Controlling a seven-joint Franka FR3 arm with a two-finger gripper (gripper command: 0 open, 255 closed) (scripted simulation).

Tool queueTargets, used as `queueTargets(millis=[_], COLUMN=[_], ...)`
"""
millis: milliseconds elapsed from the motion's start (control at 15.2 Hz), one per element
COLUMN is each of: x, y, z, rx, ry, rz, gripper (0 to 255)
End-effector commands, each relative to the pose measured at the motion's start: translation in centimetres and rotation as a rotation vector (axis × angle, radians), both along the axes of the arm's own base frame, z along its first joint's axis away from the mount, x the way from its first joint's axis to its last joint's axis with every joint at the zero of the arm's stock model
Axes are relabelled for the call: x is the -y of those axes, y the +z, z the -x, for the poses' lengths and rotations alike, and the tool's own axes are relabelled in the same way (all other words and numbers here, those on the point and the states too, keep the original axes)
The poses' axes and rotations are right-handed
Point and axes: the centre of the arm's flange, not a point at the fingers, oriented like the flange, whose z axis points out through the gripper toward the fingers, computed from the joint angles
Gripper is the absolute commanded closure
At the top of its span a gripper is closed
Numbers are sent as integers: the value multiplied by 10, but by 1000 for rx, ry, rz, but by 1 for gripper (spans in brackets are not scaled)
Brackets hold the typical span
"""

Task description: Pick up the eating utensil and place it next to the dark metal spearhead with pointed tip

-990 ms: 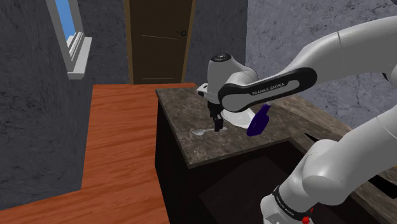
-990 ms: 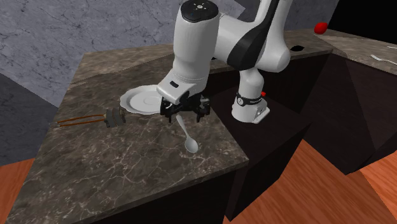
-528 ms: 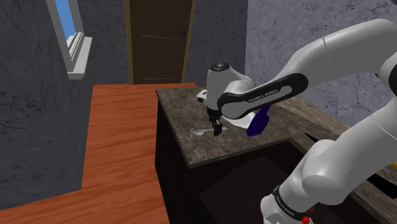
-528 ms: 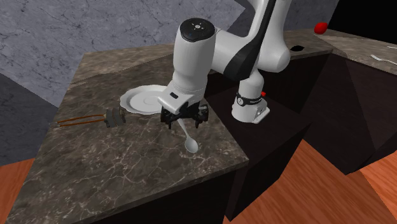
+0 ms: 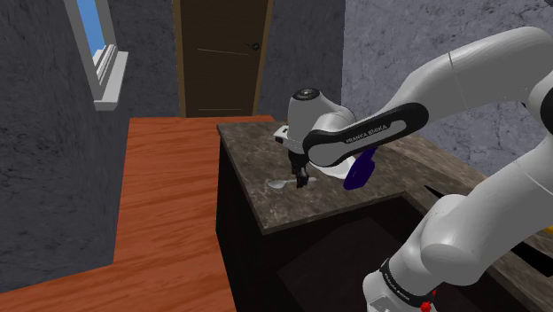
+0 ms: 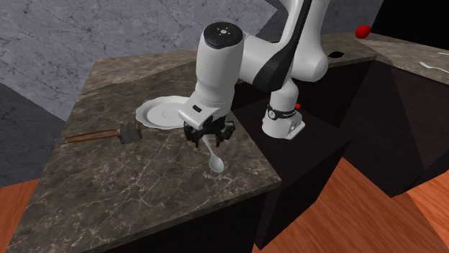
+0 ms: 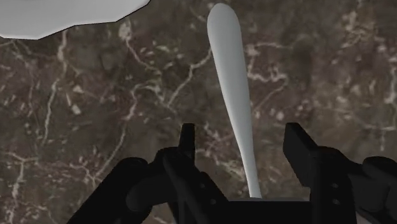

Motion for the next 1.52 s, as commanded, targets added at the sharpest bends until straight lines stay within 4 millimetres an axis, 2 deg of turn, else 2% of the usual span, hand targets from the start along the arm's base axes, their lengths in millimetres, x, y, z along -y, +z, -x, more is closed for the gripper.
queueTargets(millis=[0,528,1452], x=[0,0,0], y=[0,0,74], z=[0,0,0], rx=[0,0,0], ry=[0,0,0], rz=[0,0,0], gripper=[255,255,255])
